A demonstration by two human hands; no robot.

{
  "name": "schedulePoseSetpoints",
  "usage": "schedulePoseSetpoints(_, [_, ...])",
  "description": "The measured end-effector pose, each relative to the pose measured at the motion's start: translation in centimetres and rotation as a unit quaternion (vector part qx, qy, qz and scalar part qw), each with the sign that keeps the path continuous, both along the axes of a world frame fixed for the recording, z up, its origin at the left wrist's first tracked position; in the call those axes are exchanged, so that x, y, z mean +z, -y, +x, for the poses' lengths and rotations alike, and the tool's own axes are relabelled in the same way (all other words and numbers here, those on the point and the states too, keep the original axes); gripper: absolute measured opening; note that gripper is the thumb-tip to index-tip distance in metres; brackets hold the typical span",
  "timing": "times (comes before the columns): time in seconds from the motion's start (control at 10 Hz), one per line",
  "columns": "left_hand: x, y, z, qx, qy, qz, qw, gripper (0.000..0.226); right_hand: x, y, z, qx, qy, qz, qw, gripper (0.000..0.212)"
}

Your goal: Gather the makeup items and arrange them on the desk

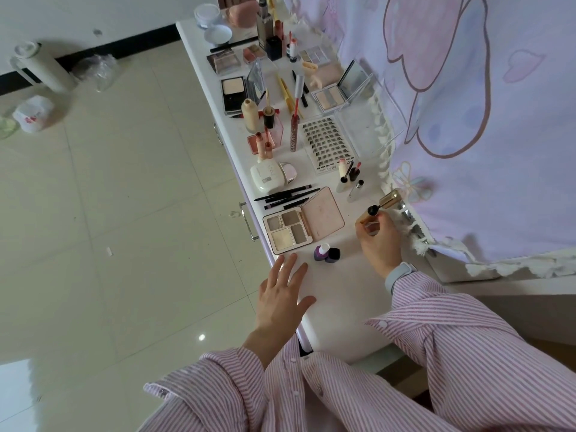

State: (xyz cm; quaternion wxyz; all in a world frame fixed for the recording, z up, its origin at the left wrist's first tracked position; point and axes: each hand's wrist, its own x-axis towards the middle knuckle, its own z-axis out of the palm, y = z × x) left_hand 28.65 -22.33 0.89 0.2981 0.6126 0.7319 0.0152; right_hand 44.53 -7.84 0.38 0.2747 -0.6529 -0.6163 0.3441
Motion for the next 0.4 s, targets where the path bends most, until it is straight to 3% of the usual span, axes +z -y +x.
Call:
schedulePoseSetpoints(0.3, [0.03, -0.04, -0.01, 0.003, 0.005, 0.002, 1.000, 0.063, 0.08, 0.06, 0.22, -0.012, -0.012, -0.017, 1.000, 0.018])
schedulePoseSetpoints(0.4, [0.20, -0.07, 0.04, -0.012, -0.007, -0.010, 1.000, 0.063, 0.25, 0.86, 0.42, -0.048, -0.038, -0.053, 0.997, 0.034])
